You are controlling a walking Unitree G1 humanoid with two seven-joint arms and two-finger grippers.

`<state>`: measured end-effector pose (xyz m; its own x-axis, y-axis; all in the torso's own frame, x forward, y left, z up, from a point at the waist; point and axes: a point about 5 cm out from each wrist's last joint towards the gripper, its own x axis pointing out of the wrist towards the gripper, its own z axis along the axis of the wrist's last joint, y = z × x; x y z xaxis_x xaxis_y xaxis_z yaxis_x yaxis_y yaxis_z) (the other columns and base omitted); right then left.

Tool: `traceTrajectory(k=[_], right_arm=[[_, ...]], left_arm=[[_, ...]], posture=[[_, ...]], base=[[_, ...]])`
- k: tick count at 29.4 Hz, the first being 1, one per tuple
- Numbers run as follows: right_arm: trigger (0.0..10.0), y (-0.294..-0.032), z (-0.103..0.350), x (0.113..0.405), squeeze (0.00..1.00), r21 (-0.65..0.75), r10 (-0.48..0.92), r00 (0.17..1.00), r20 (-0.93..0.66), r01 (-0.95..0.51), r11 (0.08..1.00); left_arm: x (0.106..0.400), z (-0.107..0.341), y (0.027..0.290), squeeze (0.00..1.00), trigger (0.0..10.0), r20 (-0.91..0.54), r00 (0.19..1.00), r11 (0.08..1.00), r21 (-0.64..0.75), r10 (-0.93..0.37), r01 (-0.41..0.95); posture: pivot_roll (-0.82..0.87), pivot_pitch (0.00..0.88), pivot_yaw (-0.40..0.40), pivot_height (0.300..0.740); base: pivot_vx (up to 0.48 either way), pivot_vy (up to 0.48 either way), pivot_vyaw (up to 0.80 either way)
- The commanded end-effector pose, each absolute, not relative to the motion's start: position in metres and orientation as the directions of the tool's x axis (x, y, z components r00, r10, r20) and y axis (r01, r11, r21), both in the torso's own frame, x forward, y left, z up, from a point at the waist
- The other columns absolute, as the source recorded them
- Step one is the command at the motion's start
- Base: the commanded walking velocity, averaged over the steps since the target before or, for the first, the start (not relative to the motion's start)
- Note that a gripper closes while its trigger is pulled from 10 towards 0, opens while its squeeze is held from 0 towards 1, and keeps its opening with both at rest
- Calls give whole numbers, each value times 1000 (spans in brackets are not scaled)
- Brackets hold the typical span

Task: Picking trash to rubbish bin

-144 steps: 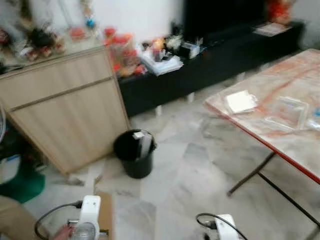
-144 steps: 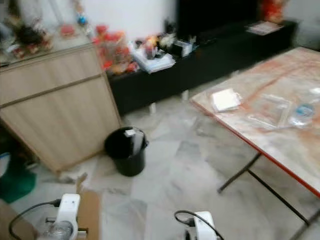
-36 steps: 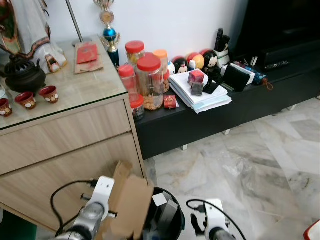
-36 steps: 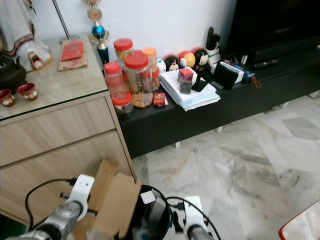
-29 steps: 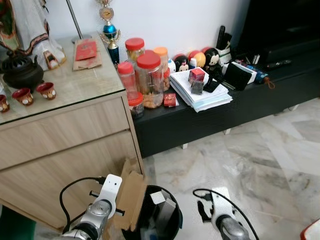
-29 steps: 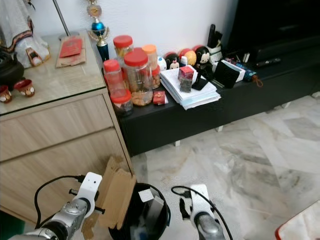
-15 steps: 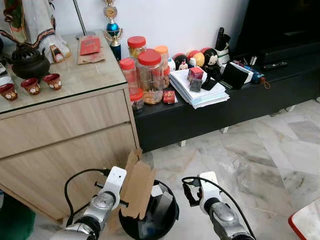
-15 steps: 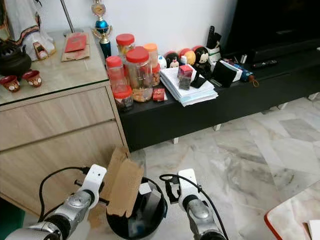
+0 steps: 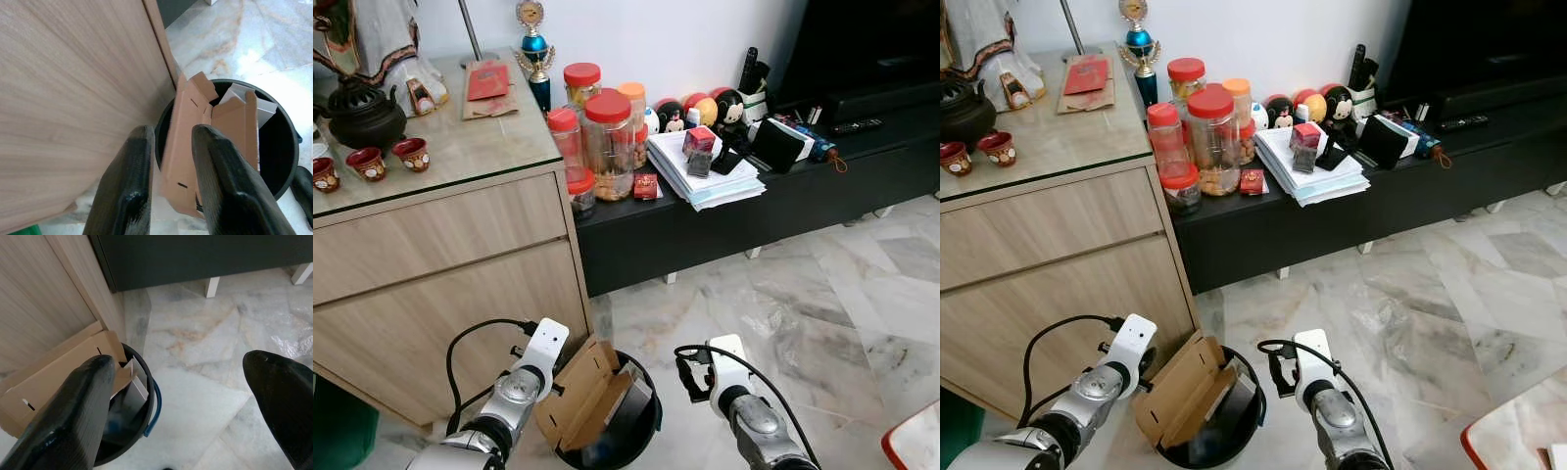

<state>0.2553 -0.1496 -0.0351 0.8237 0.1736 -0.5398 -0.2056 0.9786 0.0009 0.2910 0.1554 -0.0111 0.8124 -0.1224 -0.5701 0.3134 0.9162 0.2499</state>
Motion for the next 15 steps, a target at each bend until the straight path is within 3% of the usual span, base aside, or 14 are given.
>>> traceTrajectory(k=[1,9,15], right_arm=[[10000,-154,-42,247,0,-1,144,806,-574,-177,984],[10000,-163,-64,217,0,-14,71,731,-679,-110,994],[10000,-165,-74,199,0,-8,53,689,-723,-85,996]], left_arm=[[279,-22,169,0,10000,-618,783,920,266,-67,288],[236,-54,198,0,10000,-758,648,941,266,70,210],[215,-67,198,0,10000,-811,584,946,209,25,249]], posture=[[-112,56,1,740],[-98,51,13,740],[-91,50,21,740]], base=[[0,0,0],[0,0,0],[0,0,0]])
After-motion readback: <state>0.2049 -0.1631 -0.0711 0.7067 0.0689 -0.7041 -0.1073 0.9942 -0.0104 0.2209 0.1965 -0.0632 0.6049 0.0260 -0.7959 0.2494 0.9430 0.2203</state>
